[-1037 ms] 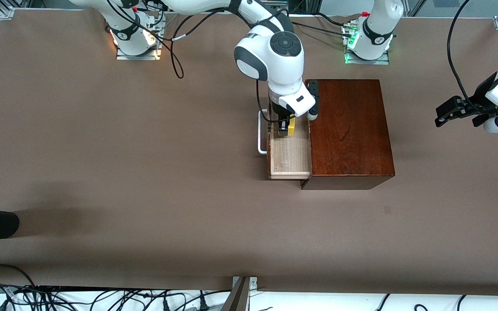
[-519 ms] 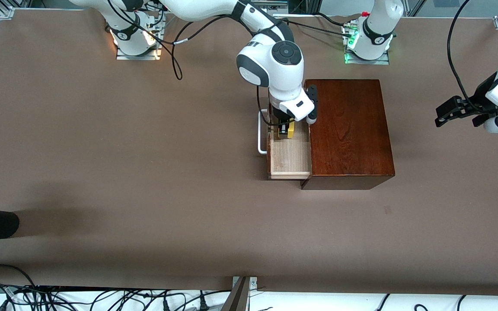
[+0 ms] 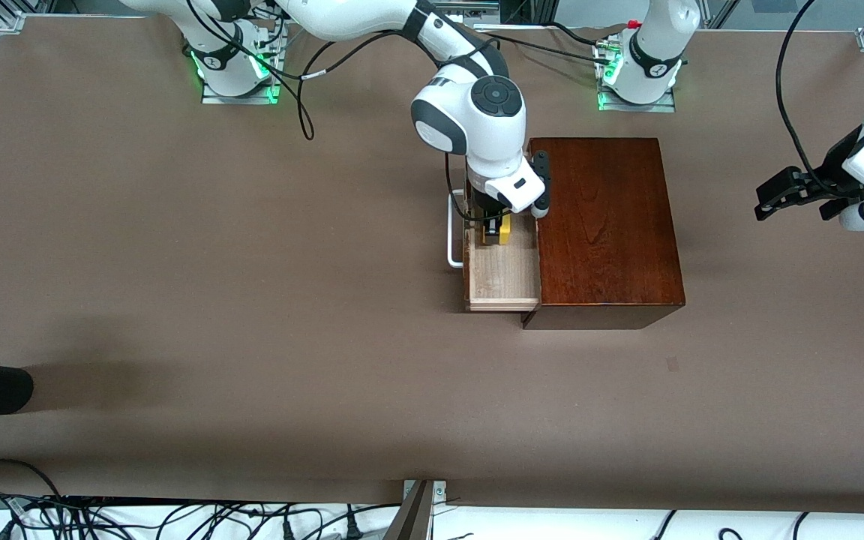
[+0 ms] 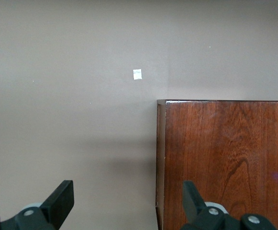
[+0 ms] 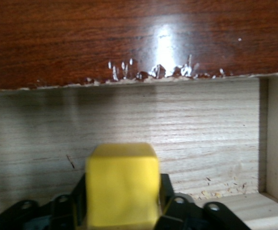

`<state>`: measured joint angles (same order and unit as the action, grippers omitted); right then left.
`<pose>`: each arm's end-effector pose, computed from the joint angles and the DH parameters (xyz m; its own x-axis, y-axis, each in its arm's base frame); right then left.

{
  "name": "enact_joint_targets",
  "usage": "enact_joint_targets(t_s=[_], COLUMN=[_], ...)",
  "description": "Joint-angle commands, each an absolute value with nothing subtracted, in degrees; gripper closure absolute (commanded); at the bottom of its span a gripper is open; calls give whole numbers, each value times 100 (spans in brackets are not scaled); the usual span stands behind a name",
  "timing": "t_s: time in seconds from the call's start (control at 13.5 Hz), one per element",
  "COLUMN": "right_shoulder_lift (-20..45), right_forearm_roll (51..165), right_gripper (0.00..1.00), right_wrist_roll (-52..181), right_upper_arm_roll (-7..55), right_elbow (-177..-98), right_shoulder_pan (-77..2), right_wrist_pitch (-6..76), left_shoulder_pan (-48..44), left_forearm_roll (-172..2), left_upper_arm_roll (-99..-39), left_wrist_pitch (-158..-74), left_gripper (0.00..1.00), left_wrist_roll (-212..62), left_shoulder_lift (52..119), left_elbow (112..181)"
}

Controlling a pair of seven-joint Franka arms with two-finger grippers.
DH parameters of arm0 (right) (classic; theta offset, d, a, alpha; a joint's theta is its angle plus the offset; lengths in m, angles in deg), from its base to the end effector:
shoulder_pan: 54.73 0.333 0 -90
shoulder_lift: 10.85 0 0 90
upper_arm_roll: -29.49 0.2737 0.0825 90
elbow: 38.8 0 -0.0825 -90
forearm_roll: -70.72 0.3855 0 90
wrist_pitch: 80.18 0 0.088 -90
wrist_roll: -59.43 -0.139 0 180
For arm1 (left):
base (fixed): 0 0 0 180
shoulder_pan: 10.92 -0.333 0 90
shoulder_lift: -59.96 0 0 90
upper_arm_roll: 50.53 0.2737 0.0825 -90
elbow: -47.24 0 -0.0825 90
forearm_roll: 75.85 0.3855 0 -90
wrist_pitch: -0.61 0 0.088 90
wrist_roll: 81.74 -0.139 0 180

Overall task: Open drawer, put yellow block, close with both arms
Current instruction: 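Lower the cube into the drawer and open the right gripper, then withdraw the right gripper while the left gripper moves over the drawer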

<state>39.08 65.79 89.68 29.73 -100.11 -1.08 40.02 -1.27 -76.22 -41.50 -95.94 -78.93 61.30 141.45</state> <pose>0.4541 0.6100 0.2599 0.0594 0.9938 0.0944 0.9869 -0.0726 0.1441 0.5709 -0.0077 0.5122 0.9991 0.0388 0.0176 0.0388 -0.9992 0.0036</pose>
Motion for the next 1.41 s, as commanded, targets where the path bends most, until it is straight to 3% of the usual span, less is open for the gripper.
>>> enact_joint_targets(t_s=[0.0, 0.44, 0.81, 1.33], right_shoulder_lift=[3810, 3346, 2915, 2448], right_forearm_roll=[6554, 6572, 6702, 6958], right_gripper=[0, 0, 0, 0], right_wrist_roll=[8975, 8992, 9239, 9256], right_upper_arm_roll=[2940, 2923, 2896, 2870], right_elbow=[-9788, -9541, -9733, -10244], right_shoulder_pan=[-85, -102, -751, -1560], right_wrist_pitch=[3586, 2513, 1977, 1818], left_shoulder_pan=[-152, -161, -134, -73], left_forearm_roll=[-7532, -7532, -7532, -7620], left_upper_arm_roll=[-4174, -4174, -4183, -4191], left_wrist_pitch=[-9572, -9572, -9572, -9581], left_gripper=[0, 0, 0, 0], left_wrist_roll=[-7937, -7937, -7937, -7919], left_shoulder_lift=[6215, 6215, 6224, 6470], left_elbow=[13988, 13988, 13988, 13743])
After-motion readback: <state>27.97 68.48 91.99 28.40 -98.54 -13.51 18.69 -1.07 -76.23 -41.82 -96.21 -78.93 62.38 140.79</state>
